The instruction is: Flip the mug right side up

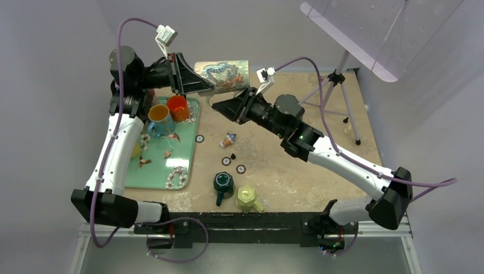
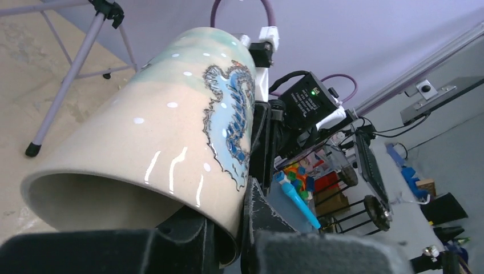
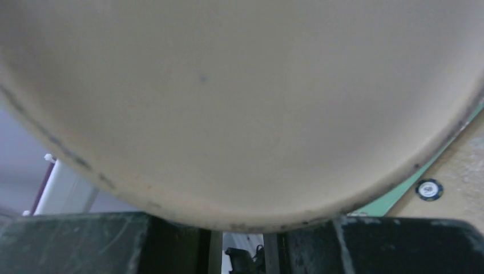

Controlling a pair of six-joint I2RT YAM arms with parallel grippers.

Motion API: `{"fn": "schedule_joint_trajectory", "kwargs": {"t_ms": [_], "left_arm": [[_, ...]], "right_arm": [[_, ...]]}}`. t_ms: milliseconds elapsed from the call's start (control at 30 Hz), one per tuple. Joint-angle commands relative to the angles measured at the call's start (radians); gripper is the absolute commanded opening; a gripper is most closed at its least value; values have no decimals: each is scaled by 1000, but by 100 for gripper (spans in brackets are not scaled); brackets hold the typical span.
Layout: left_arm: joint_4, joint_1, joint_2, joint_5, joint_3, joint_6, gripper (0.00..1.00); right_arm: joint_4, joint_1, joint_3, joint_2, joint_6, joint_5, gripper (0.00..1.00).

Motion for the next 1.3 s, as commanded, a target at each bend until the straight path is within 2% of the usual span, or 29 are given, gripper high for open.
{"fn": "schedule_joint_trajectory", "kwargs": {"t_ms": [0, 67, 100, 133, 167, 233, 333, 400, 500, 667, 833, 1000, 1167, 1200, 1267], "left_arm": [[-166, 5, -18, 12, 61, 105, 0], [-484, 35, 0, -49, 155, 411, 0], [-688, 46, 21, -97, 226, 603, 0], [-944, 48, 46, -179, 306, 792, 0], [-1110, 46, 73, -284, 374, 975, 0], [-1270, 40, 94, -549, 425, 1204, 0], [-1325, 41, 75, -863, 332, 1403, 0], [-1301, 41, 39, -998, 196, 1500, 0], [-1255, 41, 14, -1100, 27, 1578, 0], [-1150, 40, 38, -1177, -131, 1588, 0], [-1057, 25, 110, -1255, -171, 1571, 0], [-999, 12, 177, -1230, -188, 1549, 0], [-1001, 10, 255, -1251, -174, 1543, 0], [-1001, 10, 259, -1248, -173, 1544, 2], [-1005, 10, 259, -1235, -163, 1544, 20]], "right_arm": [[110, -12, 39, 4, 1, -104, 29], [26, -34, 21, 2, 27, -92, 60], [-36, -41, 18, 0, 30, -70, 84], [-94, -42, 18, -2, 19, -51, 92], [-155, -42, 17, -3, 6, -33, 96], [-296, -42, 16, -2, -35, 25, 98], [-421, -42, -3, 3, -58, 55, 98], [-458, -40, -28, 1, -77, 79, 98], [-509, -41, -42, 3, -91, 119, 98], [-544, -40, -31, 26, -110, 152, 98], [-683, -38, 33, 92, -146, 195, 98], [-803, -13, 58, 122, -139, 261, 96], [-774, 48, -14, 32, -217, 211, 95], [-756, 56, -42, 4, -232, 180, 95], [-725, 69, -113, -63, -252, 130, 95]]}}
